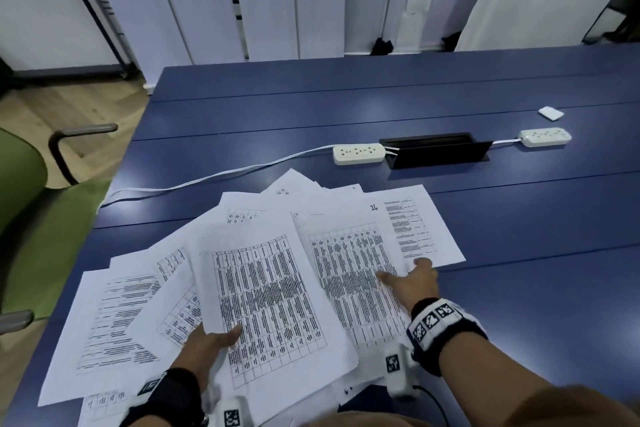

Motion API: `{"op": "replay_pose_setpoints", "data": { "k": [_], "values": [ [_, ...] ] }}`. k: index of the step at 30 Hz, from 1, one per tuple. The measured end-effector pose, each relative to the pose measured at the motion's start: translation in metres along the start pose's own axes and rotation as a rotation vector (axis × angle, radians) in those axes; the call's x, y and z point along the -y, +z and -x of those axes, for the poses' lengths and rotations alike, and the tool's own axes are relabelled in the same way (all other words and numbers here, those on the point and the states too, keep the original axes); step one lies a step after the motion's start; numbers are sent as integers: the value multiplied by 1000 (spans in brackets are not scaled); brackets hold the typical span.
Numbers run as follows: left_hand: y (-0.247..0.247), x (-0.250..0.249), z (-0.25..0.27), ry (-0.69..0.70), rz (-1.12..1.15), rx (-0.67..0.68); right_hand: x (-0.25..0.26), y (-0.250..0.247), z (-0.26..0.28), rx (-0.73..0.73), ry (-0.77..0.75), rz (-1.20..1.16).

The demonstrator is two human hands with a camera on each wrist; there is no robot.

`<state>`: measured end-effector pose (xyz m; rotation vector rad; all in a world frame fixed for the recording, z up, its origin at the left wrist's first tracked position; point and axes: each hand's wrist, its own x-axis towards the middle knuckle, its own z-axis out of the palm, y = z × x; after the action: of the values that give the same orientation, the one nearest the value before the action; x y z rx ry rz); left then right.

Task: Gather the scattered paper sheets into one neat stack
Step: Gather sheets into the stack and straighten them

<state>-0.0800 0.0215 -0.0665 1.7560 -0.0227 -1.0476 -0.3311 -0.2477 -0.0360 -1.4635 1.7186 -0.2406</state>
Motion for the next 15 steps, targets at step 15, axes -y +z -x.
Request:
{"op": "replay_pose_setpoints", "data": {
  "k": [15],
  "values": [
    [-6, 6, -8, 37, 34, 53, 22, -9, -5, 270, 107, -478]
  ]
}}
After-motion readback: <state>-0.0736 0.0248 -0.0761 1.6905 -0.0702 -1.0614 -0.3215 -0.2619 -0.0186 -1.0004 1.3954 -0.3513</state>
